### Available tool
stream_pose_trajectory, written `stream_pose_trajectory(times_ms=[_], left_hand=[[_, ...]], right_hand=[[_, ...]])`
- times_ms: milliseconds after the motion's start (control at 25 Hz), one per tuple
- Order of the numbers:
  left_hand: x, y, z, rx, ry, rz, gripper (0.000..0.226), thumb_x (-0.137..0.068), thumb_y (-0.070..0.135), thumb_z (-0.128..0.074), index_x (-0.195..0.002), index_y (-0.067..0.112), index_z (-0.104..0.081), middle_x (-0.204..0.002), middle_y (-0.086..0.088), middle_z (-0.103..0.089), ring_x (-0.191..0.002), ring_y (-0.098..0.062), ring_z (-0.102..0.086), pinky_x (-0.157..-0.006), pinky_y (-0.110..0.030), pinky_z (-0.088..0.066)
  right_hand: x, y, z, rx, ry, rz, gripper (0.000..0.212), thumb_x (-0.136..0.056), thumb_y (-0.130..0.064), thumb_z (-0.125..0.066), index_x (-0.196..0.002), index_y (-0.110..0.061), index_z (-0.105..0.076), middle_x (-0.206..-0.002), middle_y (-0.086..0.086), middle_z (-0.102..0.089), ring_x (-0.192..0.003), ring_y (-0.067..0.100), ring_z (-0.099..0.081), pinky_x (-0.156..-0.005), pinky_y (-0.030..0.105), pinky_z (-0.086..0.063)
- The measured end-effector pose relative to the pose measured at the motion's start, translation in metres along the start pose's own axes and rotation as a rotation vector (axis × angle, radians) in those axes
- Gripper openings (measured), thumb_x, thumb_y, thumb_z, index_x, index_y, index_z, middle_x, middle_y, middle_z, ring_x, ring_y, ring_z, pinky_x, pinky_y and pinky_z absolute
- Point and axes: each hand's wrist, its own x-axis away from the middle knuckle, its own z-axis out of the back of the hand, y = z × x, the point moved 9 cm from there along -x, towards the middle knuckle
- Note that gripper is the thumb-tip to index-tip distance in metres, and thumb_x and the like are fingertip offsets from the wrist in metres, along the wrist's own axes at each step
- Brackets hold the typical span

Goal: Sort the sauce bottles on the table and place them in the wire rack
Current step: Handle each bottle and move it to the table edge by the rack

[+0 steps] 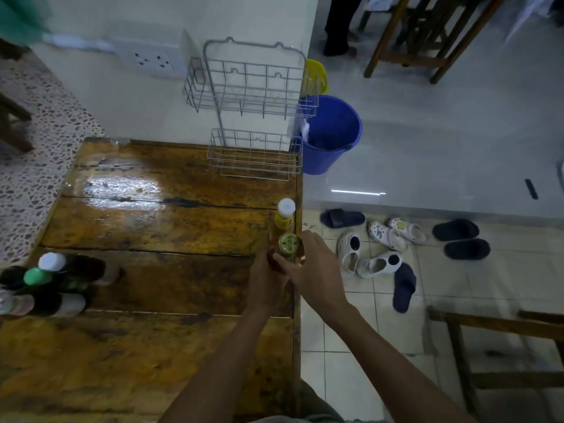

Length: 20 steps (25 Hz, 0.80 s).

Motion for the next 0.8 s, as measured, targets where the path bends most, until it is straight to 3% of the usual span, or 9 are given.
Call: stream_pose_trajectory(times_ms=[240, 400, 520, 680, 800], left_hand=[[-0.003, -0.01, -0.002, -0.159, 0.007, 0.078, 0.043, -0.094, 0.017, -0.074, -0.133, 0.004, -0.061, -0.125, -0.012, -0.072, -0.114, -0.028, -0.068, -0.08, 0.001, -0.038], [-0.006, -0.016, -0.007, -0.29, -0.092, 0.003, 0.047, -0.099, 0.021, -0.068, -0.141, 0.004, -0.056, -0.136, -0.012, -0.065, -0.126, -0.026, -0.062, -0.095, -0.005, -0.03], [-0.008, -0.019, -0.006, -0.292, -0.135, -0.023, 0.041, -0.102, 0.016, -0.064, -0.14, 0.003, -0.055, -0.135, -0.014, -0.065, -0.124, -0.028, -0.062, -0.098, -0.014, -0.037], [-0.01, -0.024, -0.002, -0.158, -0.124, 0.022, 0.024, -0.1, 0.018, -0.065, -0.122, 0.009, -0.062, -0.11, -0.001, -0.068, -0.103, -0.021, -0.066, -0.074, 0.002, -0.038], [-0.009, -0.025, 0.005, -0.02, -0.159, 0.08, 0.028, -0.091, 0.019, -0.075, -0.113, 0.024, -0.058, -0.099, 0.019, -0.062, -0.091, 0.008, -0.064, -0.072, 0.0, -0.045]], right_hand=[[-0.005, 0.006, -0.017, 0.024, -0.044, 0.062, 0.057, -0.083, -0.049, -0.078, -0.125, -0.017, -0.055, -0.097, -0.006, -0.06, -0.083, 0.008, -0.057, -0.063, 0.005, -0.038], [0.002, 0.002, -0.025, 0.039, -0.056, 0.07, 0.052, -0.086, -0.051, -0.073, -0.123, -0.023, -0.051, -0.102, -0.005, -0.061, -0.086, 0.01, -0.06, -0.067, 0.025, -0.056], [0.007, -0.001, -0.029, 0.016, -0.027, 0.03, 0.048, -0.087, -0.047, -0.073, -0.121, -0.022, -0.05, -0.104, -0.005, -0.062, -0.087, 0.01, -0.061, -0.066, 0.023, -0.054], [0.011, -0.002, -0.03, 0.035, 0.0, -0.041, 0.042, -0.088, -0.044, -0.074, -0.115, -0.021, -0.05, -0.104, -0.004, -0.061, -0.086, 0.011, -0.061, -0.063, 0.022, -0.052], [0.017, -0.002, -0.027, 0.011, 0.008, -0.174, 0.048, -0.085, -0.045, -0.078, -0.112, -0.022, -0.046, -0.094, -0.006, -0.064, -0.078, 0.009, -0.063, -0.059, 0.021, -0.052]])
